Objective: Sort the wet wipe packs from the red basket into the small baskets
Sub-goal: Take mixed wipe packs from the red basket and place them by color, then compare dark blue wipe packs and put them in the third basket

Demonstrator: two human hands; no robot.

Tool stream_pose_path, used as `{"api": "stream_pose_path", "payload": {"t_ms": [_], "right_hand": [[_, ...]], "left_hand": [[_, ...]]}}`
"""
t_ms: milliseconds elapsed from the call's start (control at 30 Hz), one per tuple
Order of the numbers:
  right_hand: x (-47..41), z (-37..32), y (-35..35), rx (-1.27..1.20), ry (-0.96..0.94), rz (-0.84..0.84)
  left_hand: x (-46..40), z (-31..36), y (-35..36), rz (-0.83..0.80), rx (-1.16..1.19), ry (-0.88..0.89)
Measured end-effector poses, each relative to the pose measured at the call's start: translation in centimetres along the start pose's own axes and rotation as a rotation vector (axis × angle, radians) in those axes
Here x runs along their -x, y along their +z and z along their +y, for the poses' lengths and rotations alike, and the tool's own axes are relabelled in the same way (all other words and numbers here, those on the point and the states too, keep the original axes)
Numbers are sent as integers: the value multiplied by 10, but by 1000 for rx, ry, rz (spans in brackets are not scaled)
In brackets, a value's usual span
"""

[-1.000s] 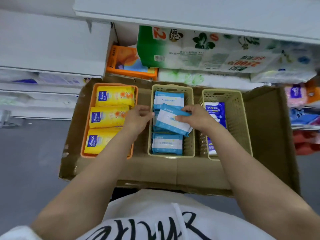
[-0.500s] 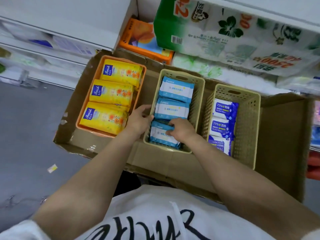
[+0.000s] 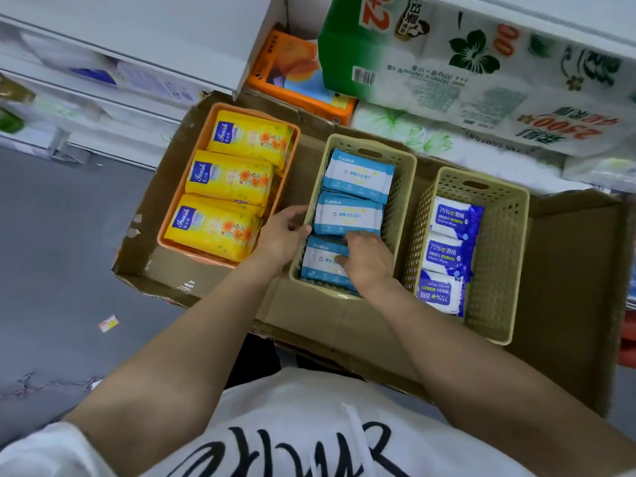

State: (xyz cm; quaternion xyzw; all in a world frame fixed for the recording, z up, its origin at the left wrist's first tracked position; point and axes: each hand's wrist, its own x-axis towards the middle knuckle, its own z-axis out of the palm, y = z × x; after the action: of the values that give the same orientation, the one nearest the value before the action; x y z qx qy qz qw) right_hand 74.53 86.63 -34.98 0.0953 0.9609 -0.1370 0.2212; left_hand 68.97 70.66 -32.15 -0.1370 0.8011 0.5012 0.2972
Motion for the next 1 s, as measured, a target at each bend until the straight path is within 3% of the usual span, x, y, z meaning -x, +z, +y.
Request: {"api": "stream_pose_path", "payload": {"t_ms": [267,400,633,833,1000], "right_hand": [[1,-4,-4,85,-31,-23],[2,-10,-17,144,-32,-130],[-2,-54,-93,148,66,-202],[19,-172,-163,93,-49,134],[36,-286,-165,73,-214,412]], "left_hand": [[-3,-3,8,68,-22,21],[5,3,-1,83,-92,60],[29,31,-82,29,-127,219],[55,28,-236,81,-428,415],[74,2,-385,301,-687,558]]}}
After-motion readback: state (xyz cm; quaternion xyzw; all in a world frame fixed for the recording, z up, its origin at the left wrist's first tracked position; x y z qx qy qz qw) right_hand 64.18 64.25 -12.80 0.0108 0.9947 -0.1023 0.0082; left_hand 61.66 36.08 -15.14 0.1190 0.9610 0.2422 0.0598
